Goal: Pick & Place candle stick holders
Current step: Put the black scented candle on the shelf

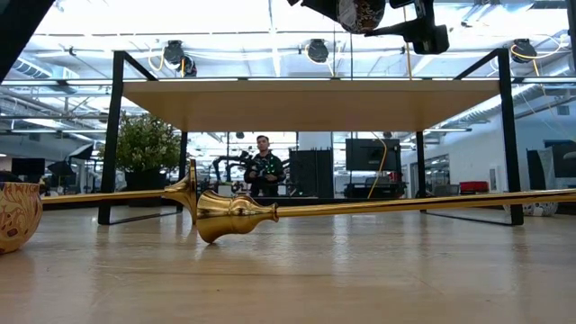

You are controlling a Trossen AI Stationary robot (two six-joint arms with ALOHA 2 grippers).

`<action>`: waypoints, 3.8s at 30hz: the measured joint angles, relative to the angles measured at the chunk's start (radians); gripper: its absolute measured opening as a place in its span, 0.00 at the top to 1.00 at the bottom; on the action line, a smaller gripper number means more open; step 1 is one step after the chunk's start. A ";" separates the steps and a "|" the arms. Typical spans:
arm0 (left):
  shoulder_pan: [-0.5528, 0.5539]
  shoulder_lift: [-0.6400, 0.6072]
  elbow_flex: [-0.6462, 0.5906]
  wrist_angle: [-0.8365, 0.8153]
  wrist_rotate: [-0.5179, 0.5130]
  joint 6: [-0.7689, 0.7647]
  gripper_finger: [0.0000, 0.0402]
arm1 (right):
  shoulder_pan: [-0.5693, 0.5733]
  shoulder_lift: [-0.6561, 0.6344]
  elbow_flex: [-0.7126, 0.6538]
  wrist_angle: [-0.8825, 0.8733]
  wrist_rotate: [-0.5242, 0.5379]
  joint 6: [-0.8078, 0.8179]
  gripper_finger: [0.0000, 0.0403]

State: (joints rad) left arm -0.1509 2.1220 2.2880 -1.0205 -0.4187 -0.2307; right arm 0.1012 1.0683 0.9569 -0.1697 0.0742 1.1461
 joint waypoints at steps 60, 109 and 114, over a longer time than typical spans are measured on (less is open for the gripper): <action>-0.315 -0.201 -0.141 -0.550 -0.776 -1.186 0.25 | 0.054 -0.130 0.000 0.053 0.082 -0.066 0.11; -0.387 -0.201 -0.839 -0.334 -0.807 -1.695 0.25 | 0.054 -0.129 -0.001 0.096 0.109 -0.119 0.11; -0.387 -0.200 -0.839 -0.292 -0.793 -1.670 0.26 | 0.054 -0.129 -0.001 0.095 0.109 -0.119 0.11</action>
State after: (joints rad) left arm -0.5377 1.9216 1.4490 -1.3121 -1.2121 -1.9003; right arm 0.1555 0.9394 0.9562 -0.0746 0.1829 1.0273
